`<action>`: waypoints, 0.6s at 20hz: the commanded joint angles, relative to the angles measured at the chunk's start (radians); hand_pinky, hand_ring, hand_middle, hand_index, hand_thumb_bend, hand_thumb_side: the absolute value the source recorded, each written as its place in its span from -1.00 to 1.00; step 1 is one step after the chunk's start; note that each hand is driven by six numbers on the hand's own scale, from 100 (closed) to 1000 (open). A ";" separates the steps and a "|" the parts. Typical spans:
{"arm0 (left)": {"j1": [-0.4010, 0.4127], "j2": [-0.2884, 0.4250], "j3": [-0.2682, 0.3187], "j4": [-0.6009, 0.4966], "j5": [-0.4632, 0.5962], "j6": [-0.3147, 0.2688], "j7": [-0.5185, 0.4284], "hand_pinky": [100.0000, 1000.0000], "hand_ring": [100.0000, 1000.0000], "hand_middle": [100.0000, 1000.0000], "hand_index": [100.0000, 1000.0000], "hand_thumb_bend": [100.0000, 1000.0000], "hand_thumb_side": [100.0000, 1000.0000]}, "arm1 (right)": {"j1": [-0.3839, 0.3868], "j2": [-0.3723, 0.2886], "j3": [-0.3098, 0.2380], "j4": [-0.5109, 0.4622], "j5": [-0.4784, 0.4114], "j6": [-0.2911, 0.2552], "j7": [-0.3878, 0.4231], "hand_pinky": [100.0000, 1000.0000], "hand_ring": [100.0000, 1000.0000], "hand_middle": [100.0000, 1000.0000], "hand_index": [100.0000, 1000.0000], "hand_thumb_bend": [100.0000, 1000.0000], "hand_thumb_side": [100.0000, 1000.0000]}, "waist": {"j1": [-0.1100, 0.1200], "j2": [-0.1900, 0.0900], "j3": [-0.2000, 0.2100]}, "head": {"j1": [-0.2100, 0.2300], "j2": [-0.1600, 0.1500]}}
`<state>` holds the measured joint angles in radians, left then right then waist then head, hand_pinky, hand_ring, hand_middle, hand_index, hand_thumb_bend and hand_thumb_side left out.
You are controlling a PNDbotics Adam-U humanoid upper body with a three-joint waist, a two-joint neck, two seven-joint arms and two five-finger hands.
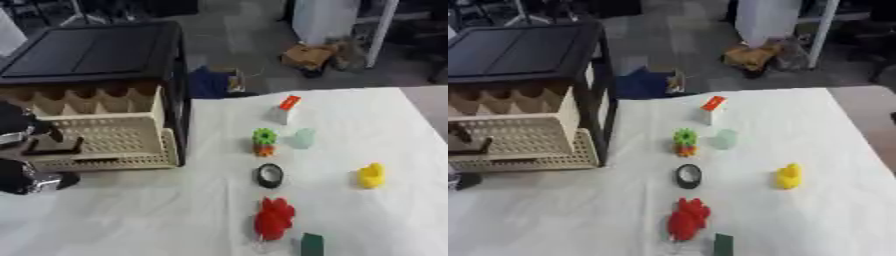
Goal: Pick up objects from table and place into drawer.
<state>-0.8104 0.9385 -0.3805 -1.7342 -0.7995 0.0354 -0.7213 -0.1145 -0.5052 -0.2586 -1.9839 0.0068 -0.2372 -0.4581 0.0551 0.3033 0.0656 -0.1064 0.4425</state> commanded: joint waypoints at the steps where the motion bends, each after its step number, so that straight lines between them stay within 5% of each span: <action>1: -0.008 0.020 0.003 0.002 0.011 0.001 -0.011 -1.00 -1.00 -1.00 0.68 -0.06 1.00 | -0.009 -0.022 -0.009 -0.016 -0.005 0.000 -0.003 0.24 0.16 0.03 0.80 -0.83 0.43 | -0.003 -0.021 -0.001 | 0.003 -0.006; 12: 0.015 0.019 -0.010 0.024 0.014 0.000 -0.029 -1.00 -1.00 -1.00 0.70 -0.06 1.00 | -0.012 -0.020 -0.011 -0.016 -0.005 -0.001 -0.004 0.24 0.15 0.03 0.80 -0.83 0.43 | -0.006 -0.019 -0.005 | 0.005 -0.008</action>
<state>-0.7869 0.9384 -0.3979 -1.7097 -0.7856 0.0356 -0.7466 -0.1156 -0.5050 -0.2587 -1.9839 0.0066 -0.2374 -0.4587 0.0525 0.3033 0.0611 -0.1046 0.4425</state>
